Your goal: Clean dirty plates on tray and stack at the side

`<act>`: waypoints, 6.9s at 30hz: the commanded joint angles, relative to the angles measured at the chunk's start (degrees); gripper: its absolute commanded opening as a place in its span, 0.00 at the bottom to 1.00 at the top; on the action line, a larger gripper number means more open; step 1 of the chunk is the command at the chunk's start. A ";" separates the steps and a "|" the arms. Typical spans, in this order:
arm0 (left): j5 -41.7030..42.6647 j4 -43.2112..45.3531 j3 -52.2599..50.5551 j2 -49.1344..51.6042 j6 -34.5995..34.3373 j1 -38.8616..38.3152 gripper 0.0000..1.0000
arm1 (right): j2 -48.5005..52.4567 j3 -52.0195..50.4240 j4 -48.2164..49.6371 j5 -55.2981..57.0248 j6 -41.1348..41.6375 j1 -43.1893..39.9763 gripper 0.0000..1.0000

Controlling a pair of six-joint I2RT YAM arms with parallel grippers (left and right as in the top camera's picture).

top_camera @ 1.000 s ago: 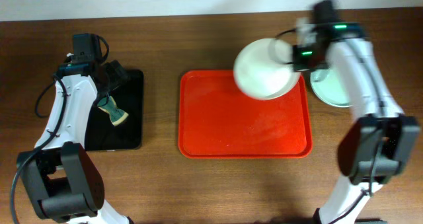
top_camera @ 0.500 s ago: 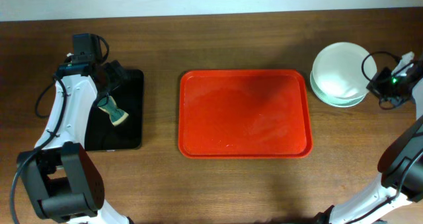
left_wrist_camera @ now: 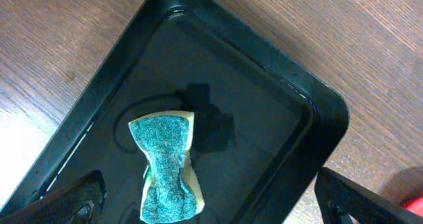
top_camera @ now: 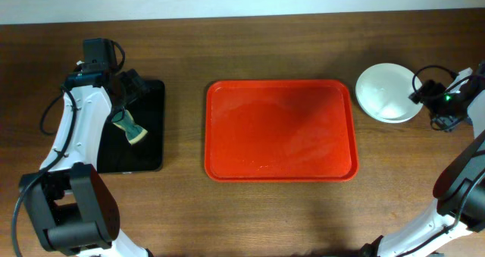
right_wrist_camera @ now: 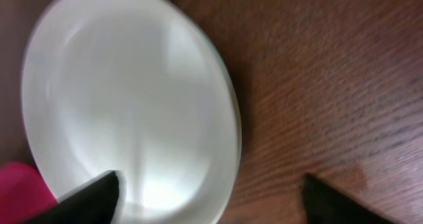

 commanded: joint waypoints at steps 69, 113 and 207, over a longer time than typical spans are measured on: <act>0.17 -0.07 0.28 -0.22 -0.09 0.24 0.99 | -99.62 -50.45 7.69 5.42 -3.91 37.92 0.99; 0.17 -0.04 0.28 -0.22 -0.09 0.24 0.99 | -114.27 -83.45 35.17 19.58 -6.73 36.17 0.99; 15.65 31.76 -72.70 -89.70 35.98 -3.96 0.99 | -114.27 -83.45 35.15 18.32 -9.73 36.17 0.99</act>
